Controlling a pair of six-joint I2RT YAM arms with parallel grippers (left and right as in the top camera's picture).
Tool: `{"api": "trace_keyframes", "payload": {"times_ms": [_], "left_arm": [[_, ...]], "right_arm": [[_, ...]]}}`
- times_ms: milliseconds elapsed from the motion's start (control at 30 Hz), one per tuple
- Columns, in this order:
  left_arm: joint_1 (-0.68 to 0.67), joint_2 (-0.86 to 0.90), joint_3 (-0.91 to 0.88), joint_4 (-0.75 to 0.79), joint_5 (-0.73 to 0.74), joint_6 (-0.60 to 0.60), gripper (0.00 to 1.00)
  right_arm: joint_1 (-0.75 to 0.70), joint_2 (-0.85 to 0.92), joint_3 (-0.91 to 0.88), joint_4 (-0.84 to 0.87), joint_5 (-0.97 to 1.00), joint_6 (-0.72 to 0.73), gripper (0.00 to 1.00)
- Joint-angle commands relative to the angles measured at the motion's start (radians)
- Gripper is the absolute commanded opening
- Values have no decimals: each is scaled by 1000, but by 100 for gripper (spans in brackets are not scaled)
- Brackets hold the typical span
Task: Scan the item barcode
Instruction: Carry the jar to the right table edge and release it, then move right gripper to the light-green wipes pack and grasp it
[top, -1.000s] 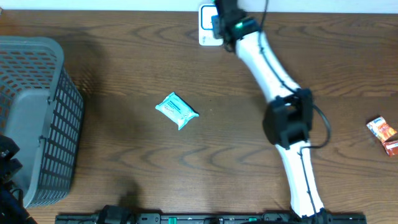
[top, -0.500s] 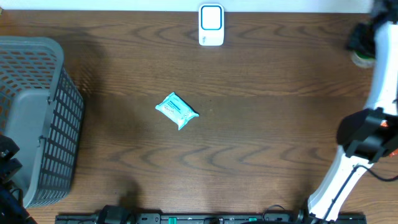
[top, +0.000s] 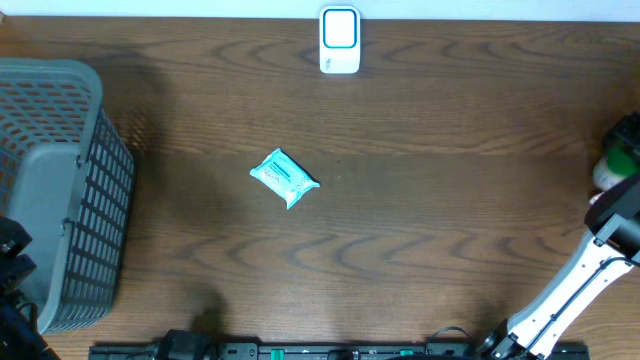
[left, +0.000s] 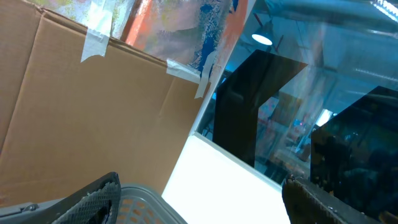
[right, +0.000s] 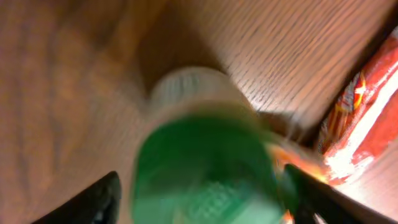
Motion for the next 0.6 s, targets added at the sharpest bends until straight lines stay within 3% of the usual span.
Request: {"api": "trace_keyframes", "payload": {"times_ms": [0,67,333,433,567], "left_arm": [[4,-10,-2,2,-2,-9,83],[4,-10,-2,2,-2,-9,83],[4,-11,-2,2,-2,-9,83],[4,-11,-2,2,-1,-10,83],[4,-13,-2,2,-2,-9,83]], "right_arm": [[0,-9,8,-12,-68,8,89],[0,-33,14,-26,-80,8,99],[64,-315,101,-42,-356,9,99],[184,-434,101,-39,-423,3,99],[444,-489,101,-49,-424,-137,99]]}}
